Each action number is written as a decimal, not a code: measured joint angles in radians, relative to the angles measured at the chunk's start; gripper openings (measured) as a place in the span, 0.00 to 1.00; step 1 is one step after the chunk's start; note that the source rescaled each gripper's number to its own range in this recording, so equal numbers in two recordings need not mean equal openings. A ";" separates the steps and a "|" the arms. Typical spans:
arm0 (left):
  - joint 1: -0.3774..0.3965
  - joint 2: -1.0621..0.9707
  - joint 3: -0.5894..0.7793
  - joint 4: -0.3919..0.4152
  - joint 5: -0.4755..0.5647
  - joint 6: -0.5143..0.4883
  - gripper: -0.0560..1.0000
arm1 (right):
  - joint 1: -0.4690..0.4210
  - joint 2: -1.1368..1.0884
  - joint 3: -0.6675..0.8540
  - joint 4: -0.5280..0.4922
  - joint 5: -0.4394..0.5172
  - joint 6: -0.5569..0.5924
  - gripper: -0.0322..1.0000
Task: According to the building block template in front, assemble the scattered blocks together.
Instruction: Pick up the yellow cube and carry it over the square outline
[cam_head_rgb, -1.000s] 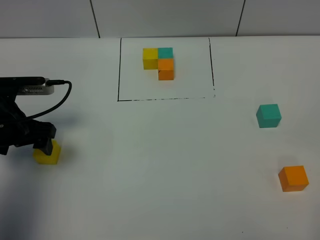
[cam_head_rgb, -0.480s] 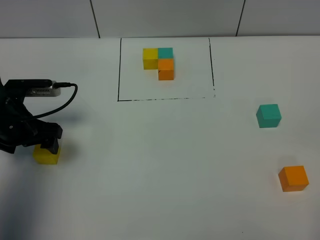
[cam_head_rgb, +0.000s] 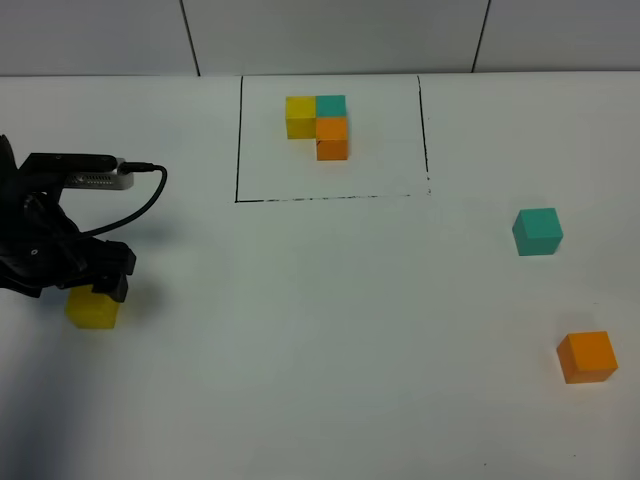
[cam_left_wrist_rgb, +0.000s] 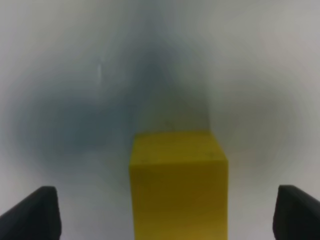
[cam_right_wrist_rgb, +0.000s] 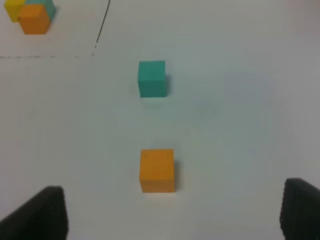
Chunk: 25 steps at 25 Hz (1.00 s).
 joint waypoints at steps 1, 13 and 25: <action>-0.003 0.006 0.000 0.005 -0.002 -0.005 0.98 | 0.000 0.000 0.000 0.000 0.000 0.000 0.73; -0.005 0.113 0.000 0.005 -0.021 -0.022 0.81 | 0.000 0.000 0.000 0.000 0.000 0.000 0.73; -0.020 0.114 -0.036 0.032 0.074 0.051 0.06 | 0.000 0.000 0.000 0.000 0.000 0.000 0.73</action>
